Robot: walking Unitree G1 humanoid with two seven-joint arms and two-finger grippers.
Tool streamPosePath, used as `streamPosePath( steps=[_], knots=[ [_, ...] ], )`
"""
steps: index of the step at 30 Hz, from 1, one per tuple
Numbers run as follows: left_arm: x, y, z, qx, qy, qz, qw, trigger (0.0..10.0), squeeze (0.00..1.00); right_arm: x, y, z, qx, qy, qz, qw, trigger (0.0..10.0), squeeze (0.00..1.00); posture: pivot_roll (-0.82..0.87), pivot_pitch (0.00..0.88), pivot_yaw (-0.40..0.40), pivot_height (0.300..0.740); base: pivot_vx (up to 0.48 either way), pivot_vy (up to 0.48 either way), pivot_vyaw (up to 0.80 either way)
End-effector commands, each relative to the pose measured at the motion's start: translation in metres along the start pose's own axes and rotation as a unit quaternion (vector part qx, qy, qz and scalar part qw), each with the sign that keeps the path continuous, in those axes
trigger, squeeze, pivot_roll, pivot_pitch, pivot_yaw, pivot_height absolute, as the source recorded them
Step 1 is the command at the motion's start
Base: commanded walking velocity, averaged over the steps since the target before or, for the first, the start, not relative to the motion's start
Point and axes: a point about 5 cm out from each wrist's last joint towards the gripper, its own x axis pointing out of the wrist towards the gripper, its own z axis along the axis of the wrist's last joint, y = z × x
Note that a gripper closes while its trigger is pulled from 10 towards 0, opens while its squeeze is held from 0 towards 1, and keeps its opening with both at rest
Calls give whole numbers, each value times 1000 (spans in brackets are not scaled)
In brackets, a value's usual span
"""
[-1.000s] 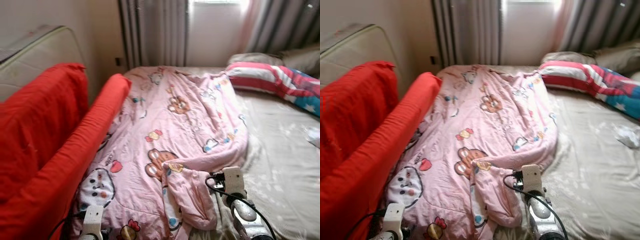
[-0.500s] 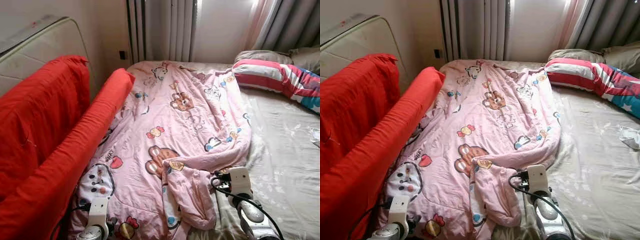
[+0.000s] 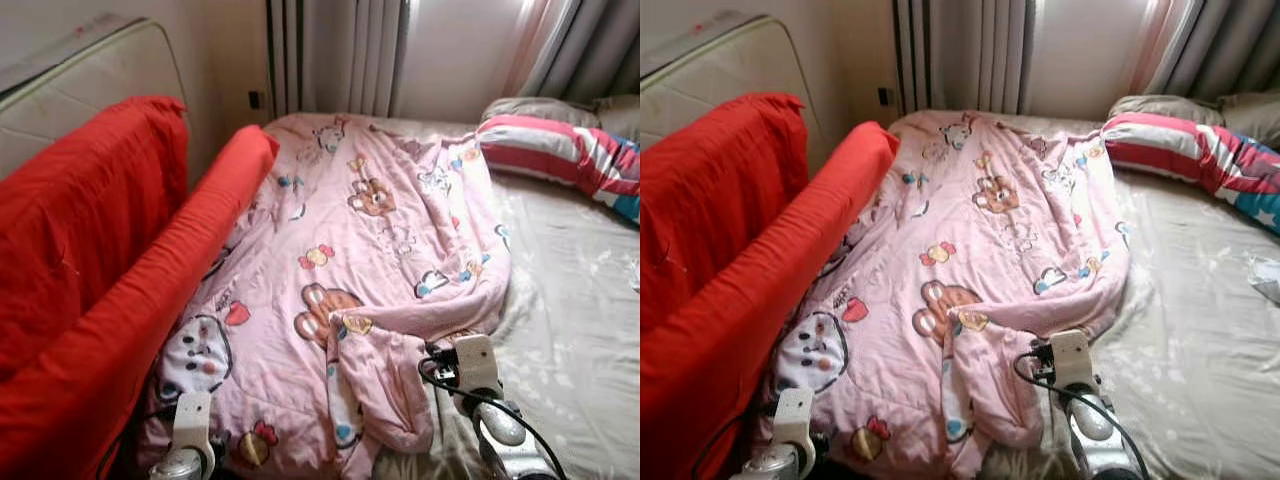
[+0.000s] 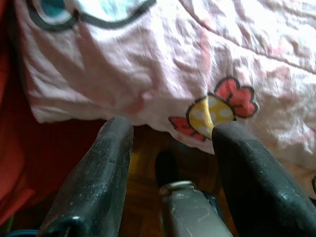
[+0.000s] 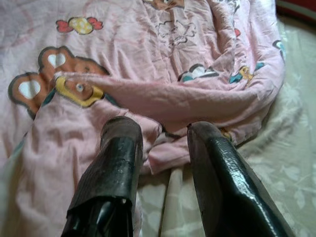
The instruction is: Clean up the room
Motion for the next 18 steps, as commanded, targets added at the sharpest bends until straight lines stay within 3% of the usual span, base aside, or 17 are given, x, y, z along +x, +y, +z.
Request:
streamPosePath(
  steps=[1,12,14,15,16,18],
  knots=[
    [-1,2,-6,2,13,3,1000,10000,0,-1,4,-4,-3,10,10,1000,10000,0,-60,86,-44,676,0,0,0],
    [-5,-1,-24,3,26,4,1000,10000,0,-6,12,-13,-11,13,23,1000,10000,0,-42,131,-93,648,0,0,0],
    [-10,-9,-43,-7,36,2,999,10000,0,-8,13,-15,-23,16,35,999,10000,0,-43,136,-106,648,0,0,0],
    [-10,-9,-43,-7,36,2,999,10000,0,-8,13,-15,-23,16,35,999,10000,0,-43,136,-106,648,0,0,0],
    [-15,-17,-58,-10,45,-2,999,10000,0,-9,10,-16,-23,15,35,999,10000,0,-45,136,-111,648,0,0,0],
    [-17,-21,-64,-6,49,-9,999,10000,0,-9,8,-16,-17,16,29,999,10000,0,-23,133,-106,648,0,0,0]
  ],
)
